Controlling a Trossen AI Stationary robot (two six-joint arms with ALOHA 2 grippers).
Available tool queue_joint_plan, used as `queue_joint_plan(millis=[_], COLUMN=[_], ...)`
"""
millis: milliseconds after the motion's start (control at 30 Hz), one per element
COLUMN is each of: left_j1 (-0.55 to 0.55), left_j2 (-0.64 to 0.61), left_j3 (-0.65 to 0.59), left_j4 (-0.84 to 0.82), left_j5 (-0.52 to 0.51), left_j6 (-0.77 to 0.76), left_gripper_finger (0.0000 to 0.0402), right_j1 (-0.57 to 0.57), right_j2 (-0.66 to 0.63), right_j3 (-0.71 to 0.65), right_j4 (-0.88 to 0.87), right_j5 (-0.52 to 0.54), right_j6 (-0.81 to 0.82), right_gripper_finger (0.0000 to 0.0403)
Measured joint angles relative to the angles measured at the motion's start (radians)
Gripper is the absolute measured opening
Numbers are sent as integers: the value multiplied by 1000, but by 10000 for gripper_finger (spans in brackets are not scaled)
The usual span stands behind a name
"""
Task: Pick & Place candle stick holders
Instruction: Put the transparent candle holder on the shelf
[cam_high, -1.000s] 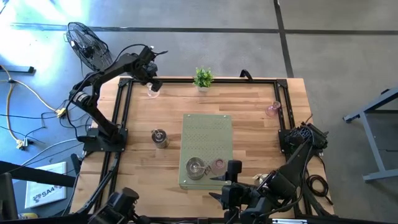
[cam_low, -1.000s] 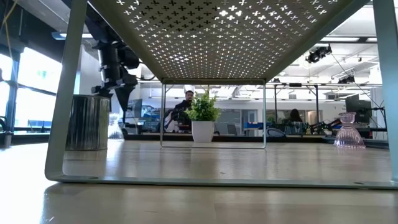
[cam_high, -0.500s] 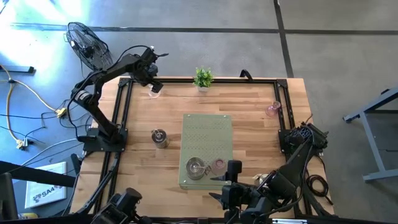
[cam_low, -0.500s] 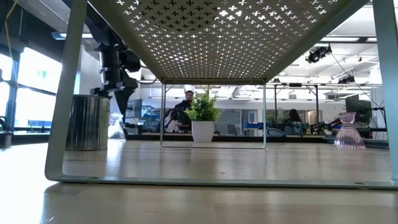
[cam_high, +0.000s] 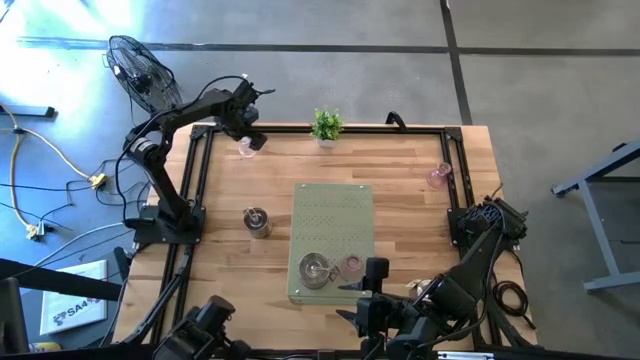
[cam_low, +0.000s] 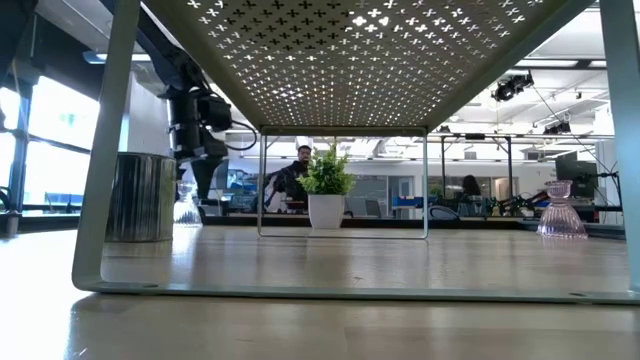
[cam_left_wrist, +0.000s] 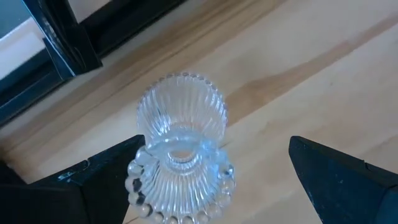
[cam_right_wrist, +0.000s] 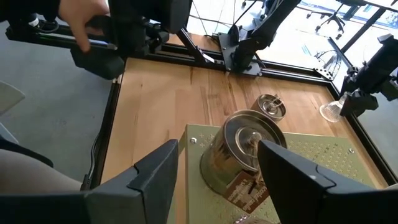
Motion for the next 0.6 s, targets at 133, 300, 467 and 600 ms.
queue_joint_plan(millis=[133, 300, 467, 600], left_j1=[0, -7, -6, -6], left_j2=[0, 0, 0, 0], left_j3=[0, 0, 0, 0], left_j4=[5, 6, 12, 6], left_j5=[-9, -45, -46, 2], left_j6=[-9, -1, -1, 11], left_gripper_finger=[390, 366, 302, 238], right_j1=[0, 0, 0, 0], right_j2=[0, 0, 0, 0], right_j3=[0, 0, 0, 0], right_j4=[0, 0, 0, 0], right_j5=[0, 4, 4, 4], right_j6=[0, 0, 2, 3], right_gripper_finger=[216, 216, 216, 216])
